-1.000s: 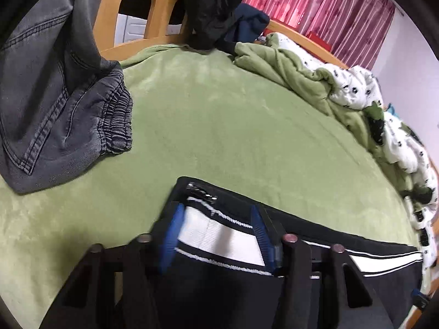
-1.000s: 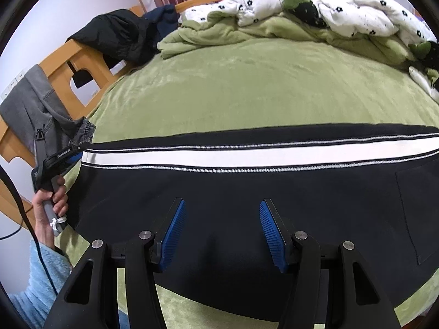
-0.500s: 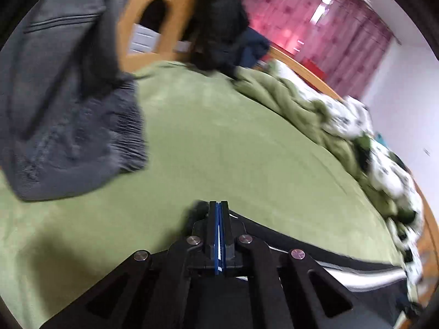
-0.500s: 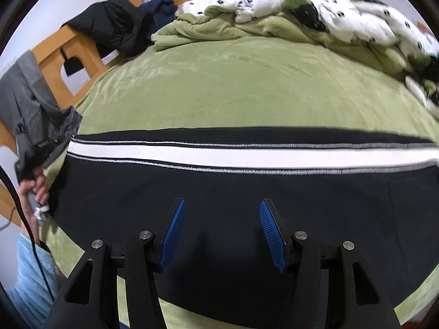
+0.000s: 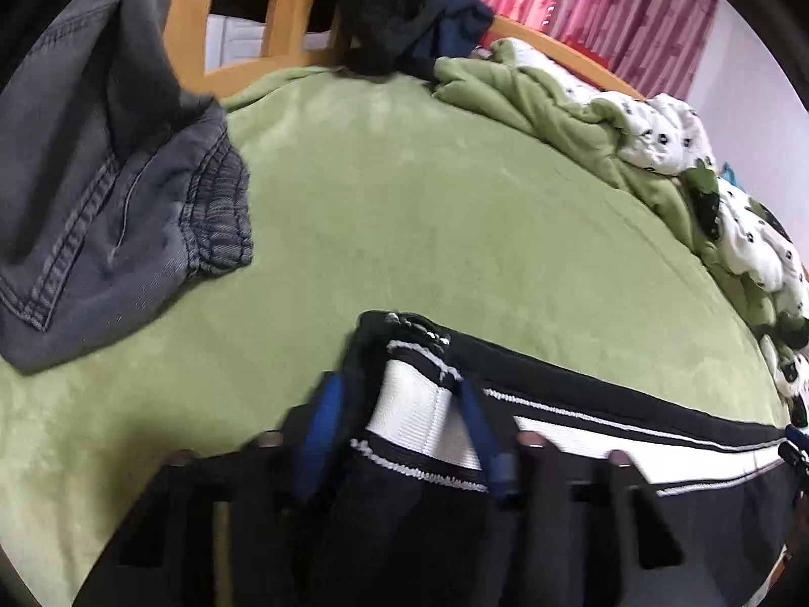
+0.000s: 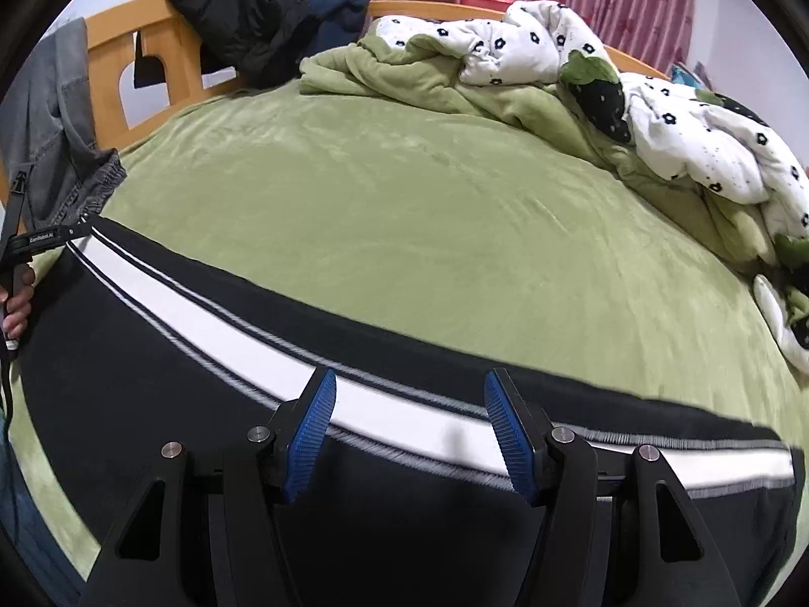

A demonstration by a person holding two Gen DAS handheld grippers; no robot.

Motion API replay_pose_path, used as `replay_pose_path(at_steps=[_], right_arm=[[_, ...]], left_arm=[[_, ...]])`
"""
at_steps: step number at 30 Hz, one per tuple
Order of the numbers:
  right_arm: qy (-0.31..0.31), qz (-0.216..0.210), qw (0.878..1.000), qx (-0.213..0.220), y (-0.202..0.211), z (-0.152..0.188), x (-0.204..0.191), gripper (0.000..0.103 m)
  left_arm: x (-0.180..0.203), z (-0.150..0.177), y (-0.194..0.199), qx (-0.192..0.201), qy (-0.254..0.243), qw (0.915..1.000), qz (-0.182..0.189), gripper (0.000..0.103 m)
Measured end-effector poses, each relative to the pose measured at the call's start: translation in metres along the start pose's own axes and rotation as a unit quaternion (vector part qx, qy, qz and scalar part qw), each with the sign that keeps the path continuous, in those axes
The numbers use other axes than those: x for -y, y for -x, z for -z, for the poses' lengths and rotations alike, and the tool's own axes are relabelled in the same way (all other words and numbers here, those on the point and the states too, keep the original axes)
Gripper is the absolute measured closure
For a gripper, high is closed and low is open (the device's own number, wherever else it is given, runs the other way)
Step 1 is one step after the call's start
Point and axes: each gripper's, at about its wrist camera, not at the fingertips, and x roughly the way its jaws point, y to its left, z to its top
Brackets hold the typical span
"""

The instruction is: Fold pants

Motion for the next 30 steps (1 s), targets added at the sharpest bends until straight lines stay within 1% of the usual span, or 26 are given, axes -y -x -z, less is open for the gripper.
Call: replay_pose_path(at_steps=[3, 5, 8, 10, 11, 12, 13, 14, 17, 19, 21, 24, 25, 26, 27, 28, 29, 30], right_arm=[[0.013, 0.005, 1.0, 0.002, -0.015, -0.003, 0.01, 0.043], [0.022, -0.006, 1.0, -0.003, -0.027, -0.006, 0.015, 0.043], [0.043, -0.013, 0.999, -0.028, -0.051, -0.008, 0.017, 0.044], [0.062, -0.03, 0.996, -0.06, -0.068, -0.005, 0.015, 0.056], [0.073, -0.033, 0.994, -0.072, -0.074, -0.002, 0.014, 0.068], [0.086, -0.029, 0.993, -0.07, -0.077, 0.002, 0.01, 0.078], [0.094, -0.029, 0.993, -0.063, -0.075, 0.004, 0.008, 0.085], [0.099, -0.025, 0.993, -0.058, -0.073, 0.005, 0.006, 0.097], [0.085, -0.019, 0.996, -0.017, -0.056, -0.001, 0.009, 0.099], [0.079, -0.02, 0.997, -0.003, -0.051, -0.003, 0.012, 0.099], [0.074, -0.018, 0.997, -0.006, -0.058, -0.006, 0.013, 0.099], [0.067, -0.013, 0.998, -0.017, -0.074, -0.002, 0.012, 0.099], [0.068, -0.012, 0.997, -0.021, -0.077, 0.0, 0.01, 0.099], [0.068, -0.01, 0.997, -0.02, -0.08, 0.001, 0.009, 0.099], [0.067, -0.009, 0.998, -0.017, -0.081, 0.001, 0.009, 0.099], [0.064, -0.009, 0.998, -0.015, -0.08, 0.001, 0.01, 0.099], [0.059, -0.012, 0.998, -0.014, -0.079, 0.001, 0.011, 0.099], [0.056, -0.013, 0.998, -0.013, -0.078, 0.002, 0.012, 0.099]], left_arm=[[-0.001, -0.001, 0.005, 0.011, -0.002, 0.9998, 0.015, 0.082], [-0.001, -0.002, 0.007, 0.019, 0.0, 0.9997, 0.016, 0.083], [0.0, -0.003, 0.003, 0.018, 0.002, 0.9998, 0.013, 0.083], [0.0, -0.004, 0.003, 0.019, 0.001, 0.9997, 0.014, 0.083], [0.0, -0.005, 0.004, 0.022, 0.001, 0.9997, 0.015, 0.083], [0.0, -0.004, 0.005, 0.024, 0.002, 0.9996, 0.015, 0.086], [-0.001, -0.005, 0.007, 0.031, 0.004, 0.9994, 0.014, 0.086], [-0.002, -0.005, 0.009, 0.035, 0.005, 0.9992, 0.019, 0.092], [-0.007, -0.008, 0.014, 0.036, 0.024, 0.9981, 0.044, 0.092], [-0.01, -0.007, 0.012, 0.036, 0.032, 0.9976, 0.05, 0.092], [-0.01, -0.006, 0.007, 0.028, 0.032, 0.9978, 0.05, 0.092], [-0.006, -0.006, 0.009, 0.033, 0.022, 0.998, 0.048, 0.092], [-0.005, -0.007, 0.009, 0.032, 0.02, 0.9981, 0.05, 0.091], [-0.005, -0.007, 0.006, 0.026, 0.02, 0.998, 0.054, 0.08], [-0.005, -0.007, 0.004, 0.018, 0.02, 0.9978, 0.061, 0.057], [-0.005, -0.007, -0.001, 0.005, 0.021, 0.9972, 0.071, 0.049], [-0.005, -0.007, -0.003, 0.001, 0.023, 0.9969, 0.076, 0.046], [-0.004, -0.006, -0.005, 0.004, 0.024, 0.9974, 0.068, 0.048]])
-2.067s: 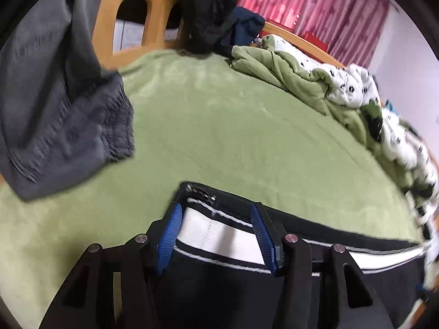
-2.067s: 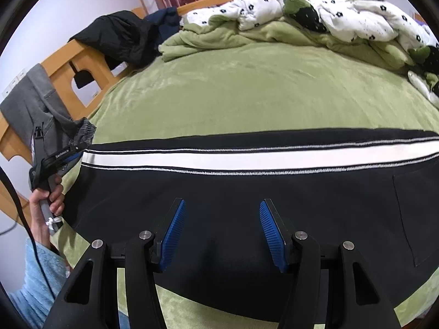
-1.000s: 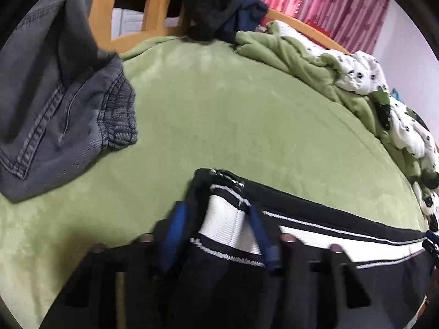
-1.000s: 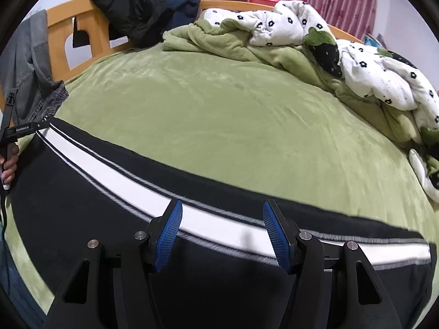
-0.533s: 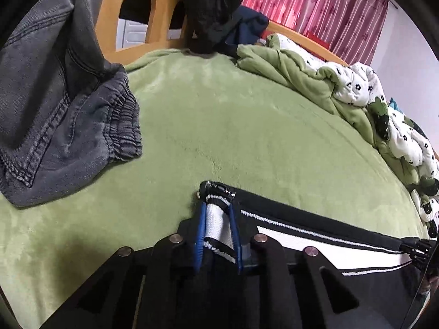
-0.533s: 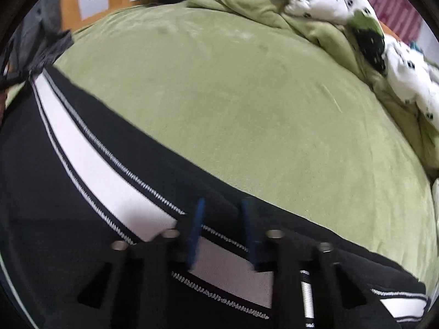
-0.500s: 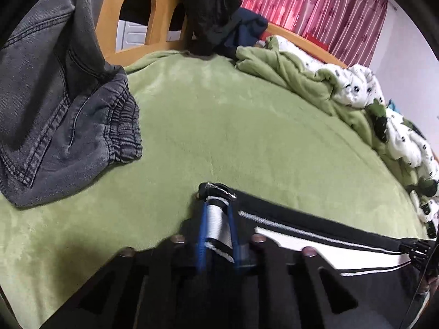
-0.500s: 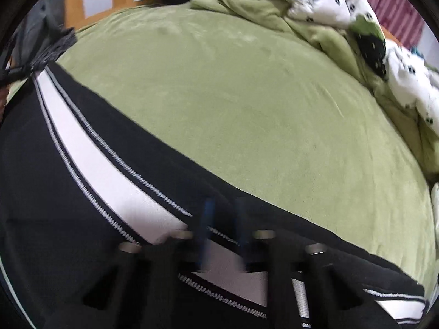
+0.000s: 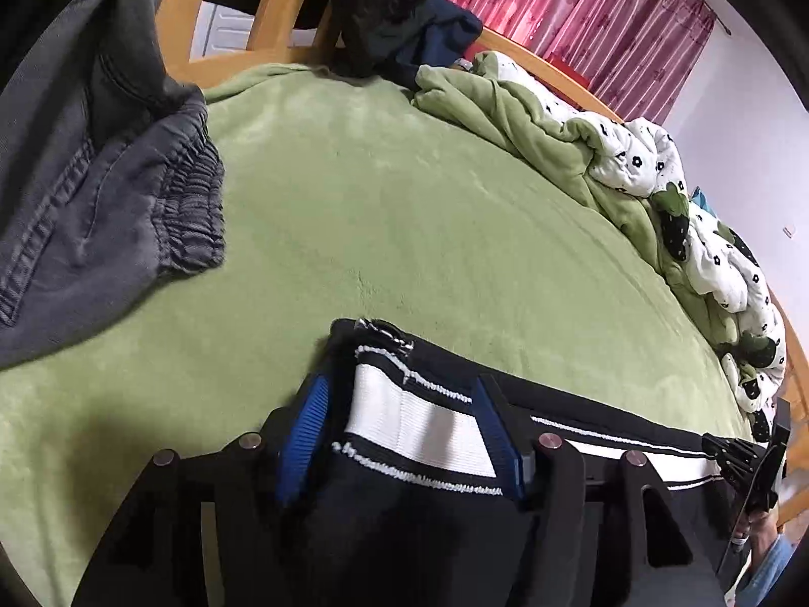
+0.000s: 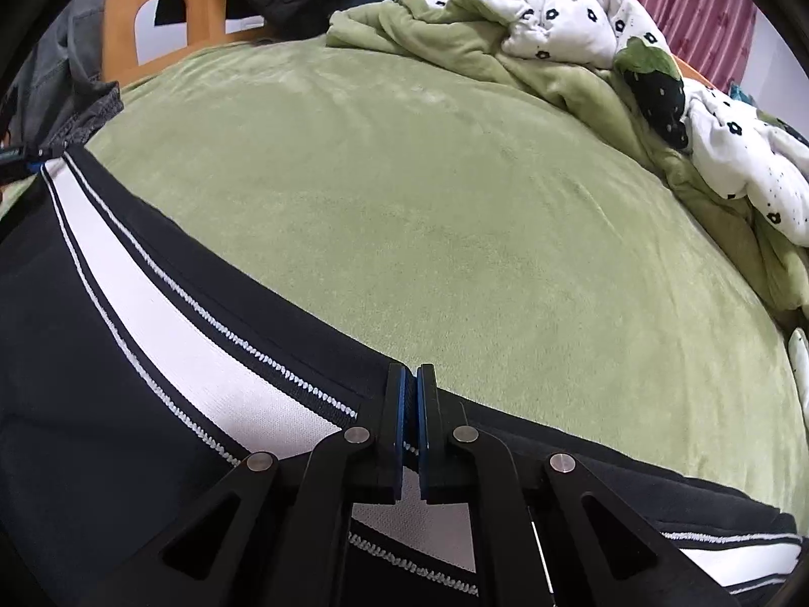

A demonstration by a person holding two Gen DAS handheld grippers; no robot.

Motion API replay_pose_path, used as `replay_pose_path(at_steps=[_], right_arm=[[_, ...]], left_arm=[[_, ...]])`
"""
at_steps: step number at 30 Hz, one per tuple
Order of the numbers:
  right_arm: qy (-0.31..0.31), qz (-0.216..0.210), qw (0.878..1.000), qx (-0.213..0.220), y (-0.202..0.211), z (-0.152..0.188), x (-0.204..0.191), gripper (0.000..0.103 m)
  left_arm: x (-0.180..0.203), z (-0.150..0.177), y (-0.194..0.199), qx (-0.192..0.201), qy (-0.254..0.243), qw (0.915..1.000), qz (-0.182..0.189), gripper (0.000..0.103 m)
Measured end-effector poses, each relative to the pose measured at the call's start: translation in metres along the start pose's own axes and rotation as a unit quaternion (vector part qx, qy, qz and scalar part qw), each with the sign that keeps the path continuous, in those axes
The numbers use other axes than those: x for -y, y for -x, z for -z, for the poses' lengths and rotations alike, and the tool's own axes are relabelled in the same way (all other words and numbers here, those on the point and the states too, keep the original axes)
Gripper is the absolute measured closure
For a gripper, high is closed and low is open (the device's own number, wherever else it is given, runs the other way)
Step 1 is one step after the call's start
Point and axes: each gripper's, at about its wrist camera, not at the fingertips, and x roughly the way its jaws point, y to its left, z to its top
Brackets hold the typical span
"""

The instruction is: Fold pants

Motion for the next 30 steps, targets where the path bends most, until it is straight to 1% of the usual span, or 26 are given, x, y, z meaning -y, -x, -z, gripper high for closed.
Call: replay_pose_path(at_steps=[1, 2, 3, 4, 5, 8, 9, 10, 13, 14, 15, 16, 17, 18, 19, 20, 21, 22, 24, 25, 26, 27, 28, 30], right_arm=[[-0.004, -0.002, 1.0, 0.004, 0.002, 0.0, 0.001, 0.099], [-0.007, -0.003, 1.0, 0.008, 0.004, -0.001, 0.003, 0.099], [-0.009, -0.004, 1.0, 0.013, 0.007, -0.002, 0.003, 0.099], [-0.01, -0.004, 1.0, 0.018, 0.009, -0.002, 0.004, 0.099], [-0.011, -0.005, 1.0, 0.023, 0.012, -0.002, 0.004, 0.099], [-0.013, -0.007, 1.0, 0.023, 0.01, -0.002, 0.005, 0.099], [-0.013, -0.005, 1.0, 0.017, 0.005, 0.0, 0.004, 0.099], [-0.013, -0.002, 1.0, 0.012, 0.0, 0.001, 0.002, 0.099], [-0.031, 0.004, 0.999, 0.016, -0.004, 0.004, 0.003, 0.096], [-0.041, -0.001, 0.999, 0.018, 0.0, 0.003, 0.006, 0.095], [-0.045, -0.004, 0.999, 0.019, 0.005, 0.004, 0.01, 0.092], [-0.05, -0.002, 0.998, 0.028, 0.018, 0.005, 0.016, 0.092], [-0.057, 0.008, 0.997, 0.046, 0.034, 0.009, 0.024, 0.092], [-0.062, 0.019, 0.996, 0.058, 0.048, 0.014, 0.032, 0.086], [-0.067, 0.022, 0.995, 0.066, 0.06, 0.02, 0.041, 0.082], [-0.073, 0.021, 0.995, 0.07, 0.068, 0.025, 0.049, 0.072], [-0.087, 0.029, 0.993, 0.075, 0.078, 0.034, 0.063, 0.067], [-0.1, 0.04, 0.991, 0.074, 0.081, 0.04, 0.072, 0.067], [-0.131, 0.062, 0.988, 0.06, 0.076, 0.052, 0.089, 0.067], [-0.148, 0.073, 0.985, 0.041, 0.065, 0.056, 0.098, 0.067], [-0.16, 0.078, 0.984, 0.024, 0.054, 0.059, 0.105, 0.067], [-0.17, 0.085, 0.982, -0.004, 0.034, 0.062, 0.112, 0.068], [-0.176, 0.087, 0.98, -0.015, 0.023, 0.064, 0.114, 0.069], [-0.179, 0.092, 0.98, -0.002, 0.019, 0.061, 0.116, 0.069]], left_arm=[[0.002, 0.001, -0.001, 0.005, -0.002, 1.0, -0.007, 0.048], [0.004, 0.001, -0.001, 0.011, -0.006, 0.9998, -0.016, 0.052], [0.006, 0.0, -0.001, 0.017, -0.009, 0.9996, -0.02, 0.075], [0.007, -0.001, -0.002, 0.02, -0.01, 0.9993, -0.029, 0.082], [0.007, -0.003, -0.002, 0.024, -0.01, 0.9992, -0.032, 0.085], [0.006, -0.003, 0.008, 0.05, -0.005, 0.9986, -0.019, 0.086], [0.005, -0.003, 0.009, 0.053, -0.005, 0.9984, -0.02, 0.086], [0.006, -0.003, 0.006, 0.051, -0.005, 0.9982, -0.032, 0.086], [0.014, 0.002, -0.008, 0.033, -0.021, 0.9958, -0.083, 0.085], [0.018, 0.002, -0.009, 0.032, -0.03, 0.9945, -0.095, 0.084], [0.022, 0.002, -0.008, 0.034, -0.039, 0.9928, -0.108, 0.08], [0.023, 0.001, -0.005, 0.038, -0.042, 0.9918, -0.115, 0.078], [0.024, 0.001, -0.003, 0.039, -0.043, 0.9909, -0.122, 0.074], [0.024, 0.0, 0.0, 0.041, -0.042, 0.9901, -0.128, 0.07], [0.026, 0.001, 0.004, 0.046, -0.04, 0.9892, -0.133, 0.069], [0.028, 0.001, 0.01, 0.053, -0.04, 0.9888, -0.134, 0.069], [0.03, 0.001, 0.015, 0.059, -0.039, 0.9893, -0.128, 0.069], [0.032, 0.001, 0.02, 0.065, -0.038, 0.9907, -0.113, 0.069], [0.036, 0.0, 0.028, 0.075, -0.034, 0.9932, -0.083, 0.054], [0.039, 0.001, 0.031, 0.082, -0.032, 0.9937, -0.069, 0.051], [0.041, 0.002, 0.033, 0.087, -0.032, 0.9941, -0.057, 0.049], [0.044, 0.002, 0.034, 0.088, -0.033, 0.9945, -0.046, 0.049], [0.048, 0.002, 0.031, 0.082, -0.036, 0.9952, -0.038, 0.049], [0.052, 0.005, 0.023, 0.065, -0.037, 0.9966, -0.034, 0.049]])
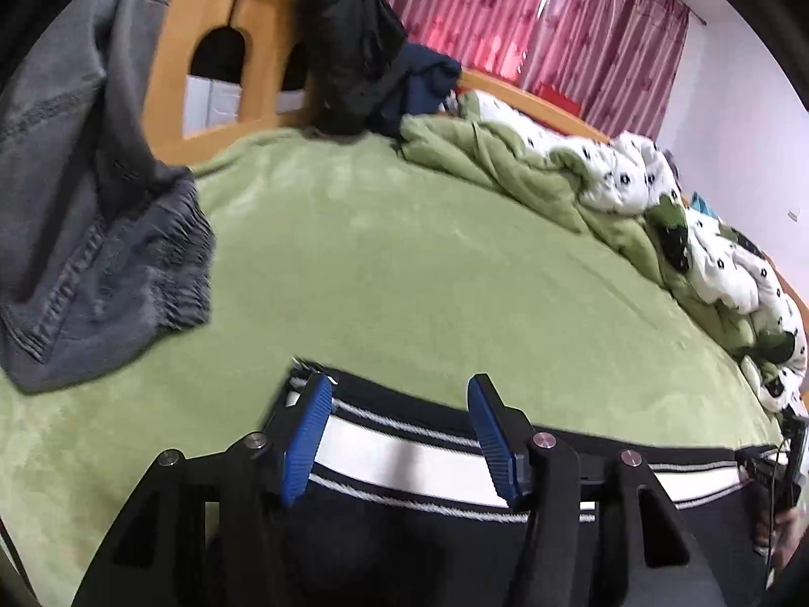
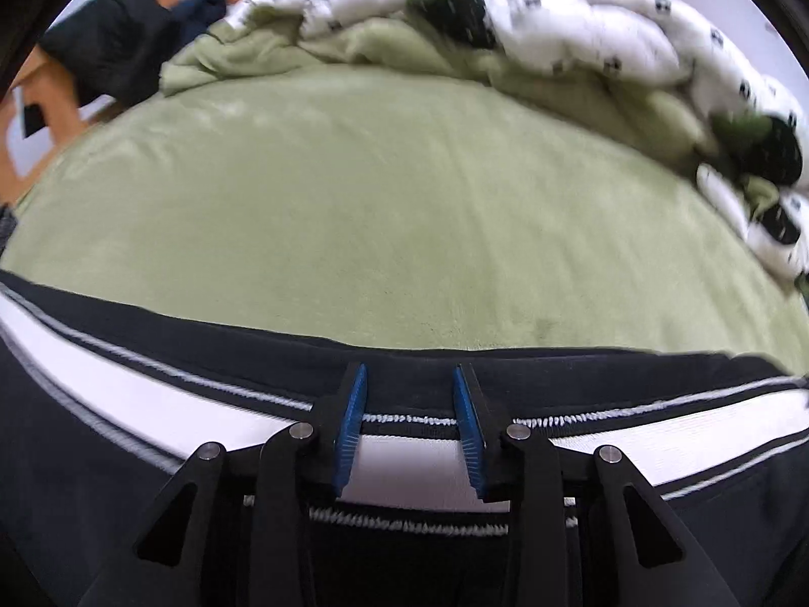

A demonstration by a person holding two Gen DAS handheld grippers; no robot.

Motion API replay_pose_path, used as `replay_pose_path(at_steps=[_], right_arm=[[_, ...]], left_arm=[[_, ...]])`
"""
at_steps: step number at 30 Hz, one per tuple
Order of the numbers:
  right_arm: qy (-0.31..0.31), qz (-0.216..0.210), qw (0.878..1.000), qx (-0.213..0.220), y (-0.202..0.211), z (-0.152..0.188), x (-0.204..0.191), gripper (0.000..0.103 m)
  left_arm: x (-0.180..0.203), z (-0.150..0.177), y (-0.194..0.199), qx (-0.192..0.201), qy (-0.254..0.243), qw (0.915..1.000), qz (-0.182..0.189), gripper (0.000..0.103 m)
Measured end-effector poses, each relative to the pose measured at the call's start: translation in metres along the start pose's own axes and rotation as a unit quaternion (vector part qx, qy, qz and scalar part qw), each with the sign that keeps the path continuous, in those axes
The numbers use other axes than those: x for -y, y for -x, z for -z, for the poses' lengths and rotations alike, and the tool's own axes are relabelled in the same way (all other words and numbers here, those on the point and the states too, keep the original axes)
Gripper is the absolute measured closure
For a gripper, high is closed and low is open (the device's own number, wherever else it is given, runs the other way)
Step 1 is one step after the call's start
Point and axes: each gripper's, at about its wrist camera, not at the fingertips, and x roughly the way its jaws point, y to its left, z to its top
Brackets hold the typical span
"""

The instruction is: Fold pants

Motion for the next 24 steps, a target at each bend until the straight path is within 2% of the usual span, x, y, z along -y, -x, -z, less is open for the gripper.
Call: replay_pose_path(at_steps=[4, 9, 12, 15, 17, 20, 24], right_arm=[[-0.009, 0.007, 1.0, -0.001, 0.007, -0.004, 0.001, 0.07], [-0.046, 0.032, 0.998, 0.029, 0.05, -0.001, 0.008, 0.069], [-0.095, 0.019, 0.994, 0.053, 0.089, 0.0, 0.009, 0.068], [-0.12, -0.001, 0.99, 0.068, 0.125, 0.001, 0.0, 0.063], [-0.125, 0.008, 0.99, 0.071, 0.149, 0.004, -0.015, 0.06], [-0.11, 0.003, 0.993, 0.047, 0.179, 0.012, -0.048, 0.057], [-0.099, -0.055, 0.993, 0.032, 0.205, 0.039, -0.084, 0.053]], left_arm=[[0.004, 0.013, -0.03, -0.07, -0.005, 0.9973, -0.021, 0.049], [0.014, 0.02, -0.025, -0.088, -0.016, 0.9953, -0.037, 0.049], [0.025, 0.024, -0.002, -0.089, -0.023, 0.9956, -0.018, 0.049], [0.037, 0.041, 0.032, -0.082, -0.043, 0.9957, -0.003, 0.049], [0.037, 0.057, 0.057, -0.079, -0.034, 0.996, 0.025, 0.049], [0.029, 0.089, 0.094, -0.079, -0.01, 0.9936, 0.081, 0.049], [0.01, 0.131, 0.136, -0.067, 0.017, 0.9927, 0.099, 0.049]])
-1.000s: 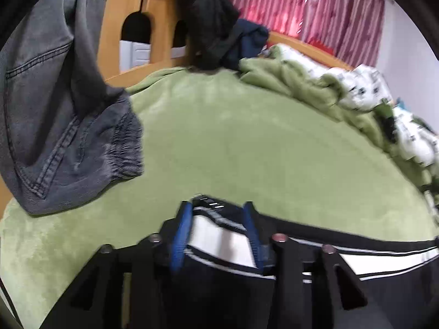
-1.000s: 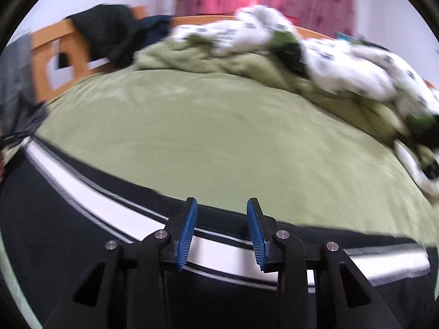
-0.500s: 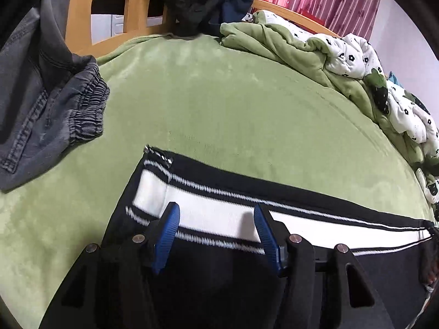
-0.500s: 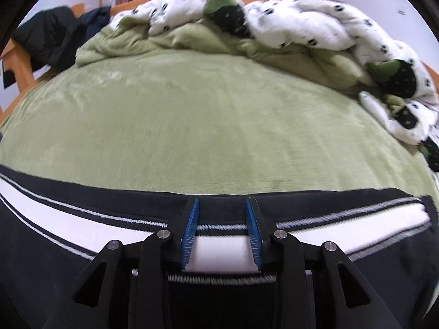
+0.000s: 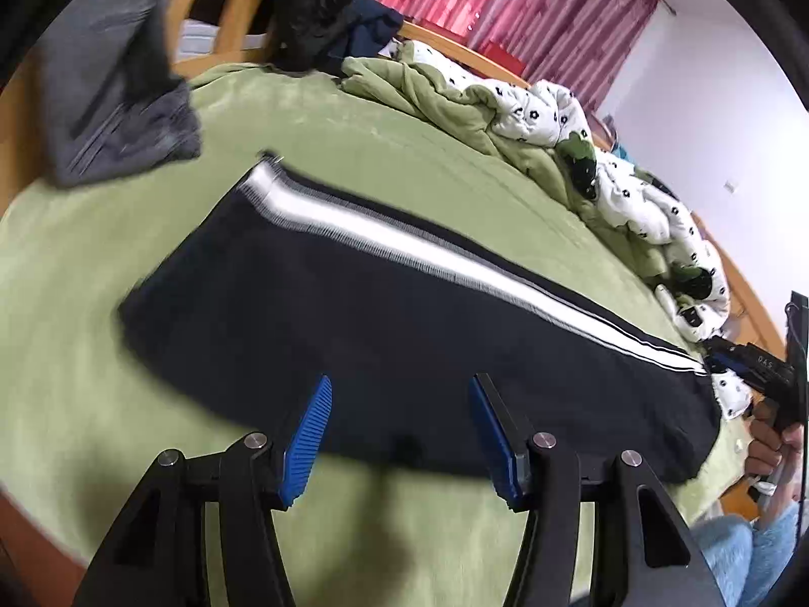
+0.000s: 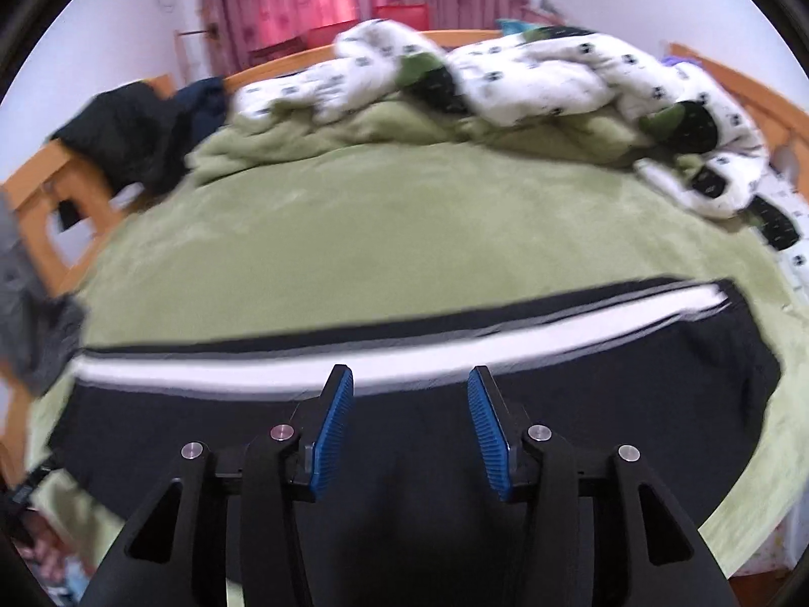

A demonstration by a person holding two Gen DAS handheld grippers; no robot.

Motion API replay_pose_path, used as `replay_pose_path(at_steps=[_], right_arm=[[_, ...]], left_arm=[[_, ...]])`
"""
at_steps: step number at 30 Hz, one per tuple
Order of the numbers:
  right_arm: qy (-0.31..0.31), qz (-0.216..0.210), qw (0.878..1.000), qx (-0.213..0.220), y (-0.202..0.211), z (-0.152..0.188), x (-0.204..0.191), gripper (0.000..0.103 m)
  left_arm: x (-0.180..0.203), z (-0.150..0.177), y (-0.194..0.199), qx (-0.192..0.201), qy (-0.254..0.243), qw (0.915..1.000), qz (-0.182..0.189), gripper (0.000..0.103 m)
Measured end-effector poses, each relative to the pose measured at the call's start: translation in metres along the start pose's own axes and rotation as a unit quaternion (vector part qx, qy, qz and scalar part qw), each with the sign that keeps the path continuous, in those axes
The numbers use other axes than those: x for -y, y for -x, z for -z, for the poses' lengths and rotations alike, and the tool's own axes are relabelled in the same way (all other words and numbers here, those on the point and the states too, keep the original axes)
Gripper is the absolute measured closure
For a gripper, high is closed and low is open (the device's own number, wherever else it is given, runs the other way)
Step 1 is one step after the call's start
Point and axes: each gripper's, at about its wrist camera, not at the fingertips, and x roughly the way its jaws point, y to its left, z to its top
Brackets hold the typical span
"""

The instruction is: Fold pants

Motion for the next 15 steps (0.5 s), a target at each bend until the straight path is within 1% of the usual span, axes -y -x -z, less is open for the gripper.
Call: replay_pose_path(at_steps=[2, 3, 4, 6, 9, 10, 11, 13, 15], right_arm=[[0.016, -0.017, 1.0, -0.002, 0.007, 0.02, -0.016, 0.052], [0.035, -0.016, 0.999, -0.001, 0.011, 0.032, -0.026, 0.052], [0.057, -0.005, 0.998, 0.0, 0.012, 0.04, -0.033, 0.052], [0.084, 0.015, 0.996, 0.001, 0.014, 0.053, -0.045, 0.052], [0.075, -0.01, 0.997, -0.02, 0.008, 0.066, -0.047, 0.05], [0.073, -0.017, 0.997, -0.029, 0.005, 0.069, -0.048, 0.05], [0.076, -0.015, 0.997, -0.031, 0.003, 0.07, -0.049, 0.05], [0.09, 0.002, 0.996, -0.031, -0.001, 0.069, -0.054, 0.05], [0.091, 0.007, 0.995, -0.031, -0.004, 0.067, -0.054, 0.051]], left_arm=[[-0.018, 0.018, 0.01, 0.002, 0.036, 0.9994, 0.004, 0.049], [-0.031, 0.026, 0.013, 0.002, 0.063, 0.998, 0.0, 0.049], [-0.043, 0.028, 0.012, 0.002, 0.088, 0.9961, -0.002, 0.049], [-0.063, 0.032, 0.011, 0.008, 0.132, 0.9912, 0.004, 0.049], [-0.092, 0.033, 0.002, 0.029, 0.192, 0.9807, 0.026, 0.05], [-0.097, 0.033, 0.0, 0.033, 0.203, 0.9782, 0.03, 0.05], [-0.101, 0.031, -0.002, 0.04, 0.211, 0.9762, 0.03, 0.05], [-0.104, 0.021, -0.007, 0.05, 0.211, 0.9761, 0.014, 0.052], [-0.105, 0.011, -0.011, 0.059, 0.207, 0.9766, -0.005, 0.053]])
